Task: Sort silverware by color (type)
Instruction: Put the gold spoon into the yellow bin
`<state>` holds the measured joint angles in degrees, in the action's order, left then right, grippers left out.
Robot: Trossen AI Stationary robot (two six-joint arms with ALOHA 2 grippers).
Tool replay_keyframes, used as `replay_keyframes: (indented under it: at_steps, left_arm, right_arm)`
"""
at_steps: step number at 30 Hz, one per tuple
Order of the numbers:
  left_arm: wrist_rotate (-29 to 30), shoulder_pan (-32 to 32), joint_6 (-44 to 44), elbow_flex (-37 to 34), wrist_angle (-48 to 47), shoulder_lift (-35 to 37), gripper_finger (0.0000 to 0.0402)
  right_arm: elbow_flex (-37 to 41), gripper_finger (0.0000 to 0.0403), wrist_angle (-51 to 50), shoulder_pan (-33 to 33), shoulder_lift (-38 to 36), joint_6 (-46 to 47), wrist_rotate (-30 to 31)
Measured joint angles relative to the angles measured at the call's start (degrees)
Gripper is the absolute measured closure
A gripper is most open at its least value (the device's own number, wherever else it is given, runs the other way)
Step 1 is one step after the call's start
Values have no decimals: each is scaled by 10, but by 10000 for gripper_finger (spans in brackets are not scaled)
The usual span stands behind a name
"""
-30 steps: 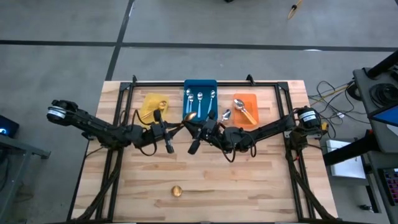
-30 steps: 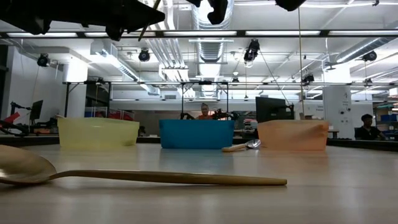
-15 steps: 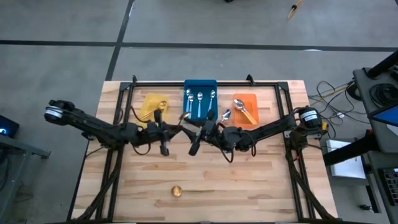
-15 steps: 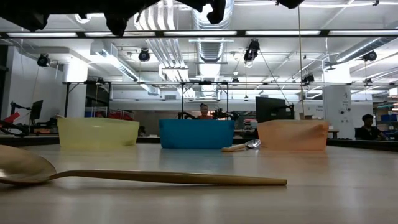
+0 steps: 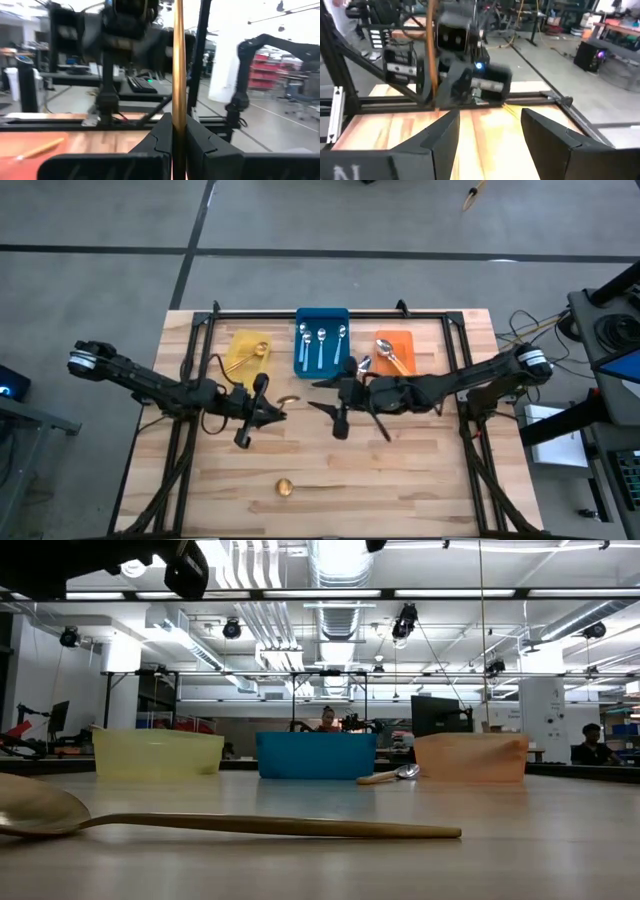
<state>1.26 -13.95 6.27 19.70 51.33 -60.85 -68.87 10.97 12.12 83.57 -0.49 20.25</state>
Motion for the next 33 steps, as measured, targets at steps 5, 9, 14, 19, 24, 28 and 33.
replay_keyframes:
  at_steps: [5, 9, 14, 19, 24, 28, 33]
  left_arm:
    - [-5, 0, 18, -5, -1, -4, 399]
    - [-5, 0, 18, -4, 2, -6, 399]
    - [-7, 0, 22, -2, 0, -11, 399]
    - [-23, 0, 24, -3, -6, -11, 399]
    - [-23, 0, 24, -3, -21, -14, 399]
    - [-23, 1, 24, -3, -23, -23, 399]
    - [-23, 1, 24, 0, -20, -28, 399]
  right_arm:
    - [2, 200, 29, 3, -9, -34, -66]
    - [16, 200, 147, 6, 19, -77, -73]
    - [23, 200, 276, 7, 65, -125, -72]
    - [11, 200, 288, 6, 74, -148, -72]
    - [-5, 200, 292, 6, 74, -161, -93]
    - [-17, 200, 288, 6, 74, -171, -114]
    - [-16, 236, 279, 6, 78, -168, -115]
